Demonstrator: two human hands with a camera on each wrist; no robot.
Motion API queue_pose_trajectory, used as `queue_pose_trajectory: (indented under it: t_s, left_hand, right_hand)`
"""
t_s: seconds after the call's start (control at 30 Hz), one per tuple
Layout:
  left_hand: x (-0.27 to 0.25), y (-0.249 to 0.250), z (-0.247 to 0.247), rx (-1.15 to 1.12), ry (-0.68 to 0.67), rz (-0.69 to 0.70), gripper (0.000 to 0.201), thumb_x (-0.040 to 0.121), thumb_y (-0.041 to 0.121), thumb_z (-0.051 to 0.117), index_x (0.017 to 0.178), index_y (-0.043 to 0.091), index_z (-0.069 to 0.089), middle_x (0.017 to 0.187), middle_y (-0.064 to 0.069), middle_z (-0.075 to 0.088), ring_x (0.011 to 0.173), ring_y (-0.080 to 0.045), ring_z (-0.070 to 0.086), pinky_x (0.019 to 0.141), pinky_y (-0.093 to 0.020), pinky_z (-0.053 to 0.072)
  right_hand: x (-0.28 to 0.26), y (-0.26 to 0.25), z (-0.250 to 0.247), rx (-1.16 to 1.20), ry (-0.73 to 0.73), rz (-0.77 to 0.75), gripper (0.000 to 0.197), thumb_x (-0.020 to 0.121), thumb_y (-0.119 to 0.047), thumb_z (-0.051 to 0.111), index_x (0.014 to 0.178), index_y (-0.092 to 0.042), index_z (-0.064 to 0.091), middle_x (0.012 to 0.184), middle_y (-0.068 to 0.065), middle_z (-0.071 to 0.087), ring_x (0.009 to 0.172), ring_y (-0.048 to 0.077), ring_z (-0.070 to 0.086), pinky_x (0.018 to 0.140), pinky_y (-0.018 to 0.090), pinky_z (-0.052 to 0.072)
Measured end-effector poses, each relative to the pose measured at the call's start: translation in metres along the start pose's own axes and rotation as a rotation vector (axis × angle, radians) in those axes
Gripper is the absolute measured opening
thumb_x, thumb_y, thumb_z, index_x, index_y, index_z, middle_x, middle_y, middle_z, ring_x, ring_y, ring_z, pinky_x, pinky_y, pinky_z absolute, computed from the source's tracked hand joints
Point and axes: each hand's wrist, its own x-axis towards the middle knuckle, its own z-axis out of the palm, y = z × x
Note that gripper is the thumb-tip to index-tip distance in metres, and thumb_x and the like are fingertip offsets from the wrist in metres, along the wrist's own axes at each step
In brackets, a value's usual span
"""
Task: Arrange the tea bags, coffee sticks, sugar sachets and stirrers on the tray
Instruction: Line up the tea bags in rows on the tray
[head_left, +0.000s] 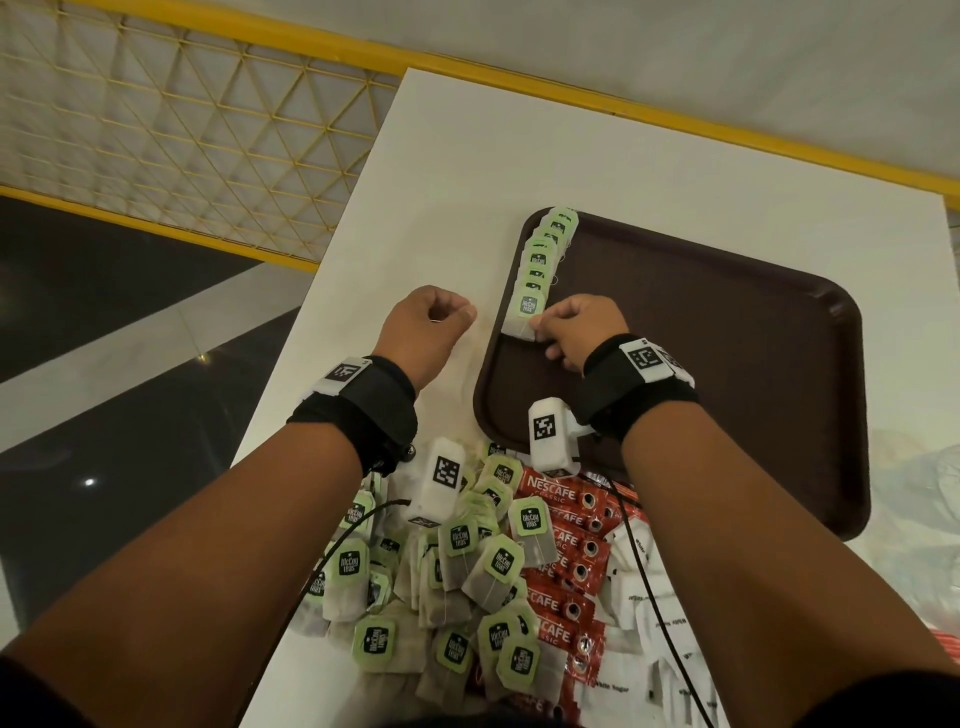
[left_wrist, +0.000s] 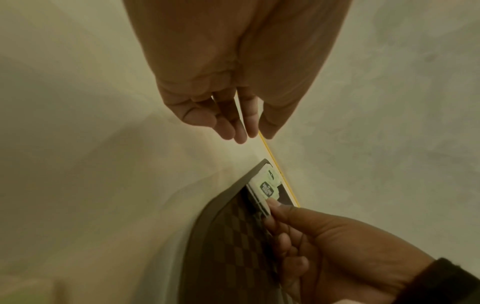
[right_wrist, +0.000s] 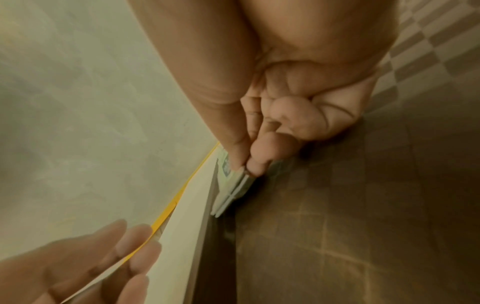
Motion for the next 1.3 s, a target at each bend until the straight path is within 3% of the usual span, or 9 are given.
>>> queue_pose_trajectory:
  t_s: [0.13,0.37,0.5,0.6,0.7,0.83,1.03,1.17,1.3]
  left_hand:
    - [-0.010,-0.005,-0.012,0.035,-0.012,0.004,0.014,0.094,0.029,0.061,0.102,0.017,0.064,0.095,0.005,0.064,0.089,-0.011,0.059,0.080,-0.024,0.047]
    - [-0.048,-0.007,-0.043,0.176,-0.233,-0.022,0.020,0.096,0.029,0.060,0.106,0.013,0.064,0.093,0.004,0.064,0.083,-0.011,0.059,0.068,-0.022,0.046]
    - [-0.075,-0.017,-0.051,0.458,-0.422,0.025,0.023,0.093,0.035,0.063,0.105,0.015,0.066,0.100,0.002,0.066,0.094,-0.016,0.062,0.084,-0.030,0.048]
    - [-0.092,-0.023,-0.046,0.631,-0.484,0.057,0.035,0.091,0.037,0.065,0.117,0.015,0.061,0.112,-0.001,0.064,0.101,-0.019,0.061,0.090,-0.034,0.049]
    - [-0.100,-0.029,-0.037,0.690,-0.466,0.074,0.053,0.088,0.033,0.069,0.133,0.012,0.051,0.127,-0.007,0.056,0.109,-0.023,0.058,0.095,-0.036,0.048]
    - [-0.101,-0.036,-0.029,0.787,-0.458,0.135,0.066,0.083,0.034,0.073,0.139,0.012,0.043,0.130,-0.011,0.050,0.115,-0.028,0.054,0.098,-0.039,0.045]
    - [-0.099,-0.039,-0.022,0.898,-0.425,0.167,0.060,0.081,0.039,0.074,0.129,0.011,0.051,0.123,-0.011,0.048,0.110,-0.030,0.053,0.093,-0.038,0.046]
    - [-0.097,-0.037,-0.021,0.884,-0.422,0.173,0.045,0.078,0.037,0.076,0.114,0.015,0.058,0.115,-0.007,0.050,0.104,-0.026,0.053,0.089,-0.036,0.047]
    - [-0.099,-0.033,-0.017,0.829,-0.430,0.168,0.032,0.078,0.024,0.075,0.098,0.018,0.051,0.101,-0.003,0.053,0.090,-0.025,0.055,0.074,-0.030,0.043]
  right_hand:
    - [-0.006,0.000,-0.002,-0.059,0.044,0.000,0.021,0.092,-0.021,0.067,0.073,-0.018,0.057,0.080,0.003,0.066,0.055,0.013,0.056,0.051,0.025,0.044]
    - [-0.053,0.005,0.000,-0.227,-0.050,-0.176,0.015,0.091,-0.030,0.066,0.093,-0.015,0.062,0.084,-0.001,0.066,0.061,0.009,0.058,0.053,0.018,0.041]
    - [-0.103,0.011,0.013,-0.408,-0.224,-0.254,0.015,0.089,-0.032,0.068,0.090,-0.018,0.066,0.086,-0.004,0.066,0.072,0.010,0.061,0.066,0.025,0.050]
    - [-0.127,0.021,0.026,-0.610,-0.316,-0.247,0.019,0.087,-0.034,0.070,0.099,-0.020,0.067,0.093,-0.005,0.066,0.084,0.012,0.062,0.080,0.032,0.053]
    - [-0.139,0.032,0.037,-0.805,-0.281,-0.243,0.040,0.085,-0.039,0.071,0.119,-0.020,0.060,0.102,-0.004,0.063,0.094,0.016,0.060,0.078,0.030,0.048]
    - [-0.148,0.037,0.047,-0.904,-0.238,-0.239,0.048,0.082,-0.044,0.072,0.118,-0.018,0.055,0.103,0.000,0.060,0.093,0.020,0.059,0.076,0.033,0.049]
    - [-0.152,0.041,0.057,-0.881,-0.199,-0.222,0.047,0.079,-0.041,0.077,0.112,-0.016,0.055,0.113,0.005,0.051,0.097,0.023,0.055,0.081,0.034,0.047]
    - [-0.152,0.042,0.057,-0.848,-0.199,-0.243,0.039,0.078,-0.040,0.078,0.104,-0.018,0.058,0.109,0.005,0.052,0.097,0.024,0.055,0.083,0.036,0.049]
    - [-0.153,0.047,0.058,-0.829,-0.191,-0.300,0.021,0.079,-0.035,0.075,0.088,-0.024,0.060,0.095,-0.004,0.059,0.093,0.021,0.054,0.087,0.035,0.047]
